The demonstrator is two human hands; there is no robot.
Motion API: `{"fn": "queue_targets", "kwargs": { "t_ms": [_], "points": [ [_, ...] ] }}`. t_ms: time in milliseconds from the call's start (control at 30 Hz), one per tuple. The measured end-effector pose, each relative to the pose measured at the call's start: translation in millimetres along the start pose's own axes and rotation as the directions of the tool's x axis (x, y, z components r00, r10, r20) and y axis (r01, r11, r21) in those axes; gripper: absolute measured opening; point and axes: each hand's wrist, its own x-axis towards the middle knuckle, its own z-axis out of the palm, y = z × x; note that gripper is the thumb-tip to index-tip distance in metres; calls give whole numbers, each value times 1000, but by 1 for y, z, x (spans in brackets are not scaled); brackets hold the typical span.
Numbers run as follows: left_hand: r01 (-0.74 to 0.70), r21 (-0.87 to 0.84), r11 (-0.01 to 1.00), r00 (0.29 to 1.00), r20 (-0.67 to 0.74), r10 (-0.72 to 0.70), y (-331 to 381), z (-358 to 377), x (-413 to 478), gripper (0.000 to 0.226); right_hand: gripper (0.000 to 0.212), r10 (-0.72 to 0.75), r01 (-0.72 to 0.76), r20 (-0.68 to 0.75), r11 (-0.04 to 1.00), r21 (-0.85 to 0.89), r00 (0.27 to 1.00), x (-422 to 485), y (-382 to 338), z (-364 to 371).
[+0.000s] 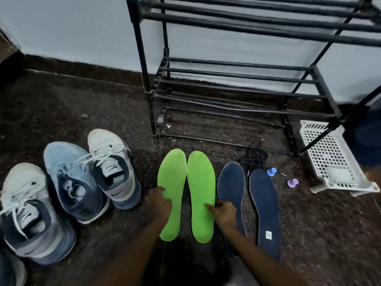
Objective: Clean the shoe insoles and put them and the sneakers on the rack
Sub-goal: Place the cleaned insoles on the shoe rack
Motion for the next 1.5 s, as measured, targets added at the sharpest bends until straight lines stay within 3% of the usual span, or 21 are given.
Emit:
{"fn": "queue_targets", "kwargs": {
  "t_ms": [100, 167, 300, 567, 667, 900, 967, 1000, 1300, 1433, 1500],
  "points": [
    [92, 86, 992, 994, -62, -87, -3, -1, -2, 53, 35, 12, -12, 1, 999, -32, 1000, 2, 0, 10],
    [139, 11, 990, 990, -31, -138, -7, 4, 0, 55, 34, 27, -27, -6, 998, -49, 1000, 3, 0, 14],
    [187, -125, 974, 982, 42, -184, -11, 5, 5, 37, 29, 60, -60, 0, 998, -8, 998, 1, -2, 17],
    [124, -396, 910, 991, 5, -133, -1, -23, -9, 24, 7, 35, -46, 67, 983, 180, 997, -20, -19, -12],
    [55, -454, 889, 998, 1, -61, 20, -46, -23, 24, 17, -3, -14, 69, 969, 247, 998, -27, -31, -32],
    [-119, -470, 875, 992, -94, 84, 82, -110, -64, 16, 19, -201, 191, 11, 943, 271, 979, -61, -90, -89],
    [-153, -460, 875, 986, -123, 108, 102, -128, -74, 21, 8, -235, 225, -5, 923, 313, 972, -75, -110, -105],
    [-166, -457, 874, 983, -141, 114, 111, -135, -77, 23, 2, -243, 232, -12, 913, 336, 970, -78, -119, -111],
    [-225, -477, 850, 965, -230, 127, 175, -164, -52, 22, 13, -234, 266, -131, 890, 370, 963, -60, -187, -144],
    [-222, -453, 863, 963, -238, 123, 201, -162, -21, 6, 11, -214, 265, -175, 896, 356, 961, -20, -208, -148],
    [-218, -430, 876, 963, -242, 121, 212, -160, -2, 22, 9, -211, 265, -191, 905, 333, 959, 1, -218, -150]
  ]
}}
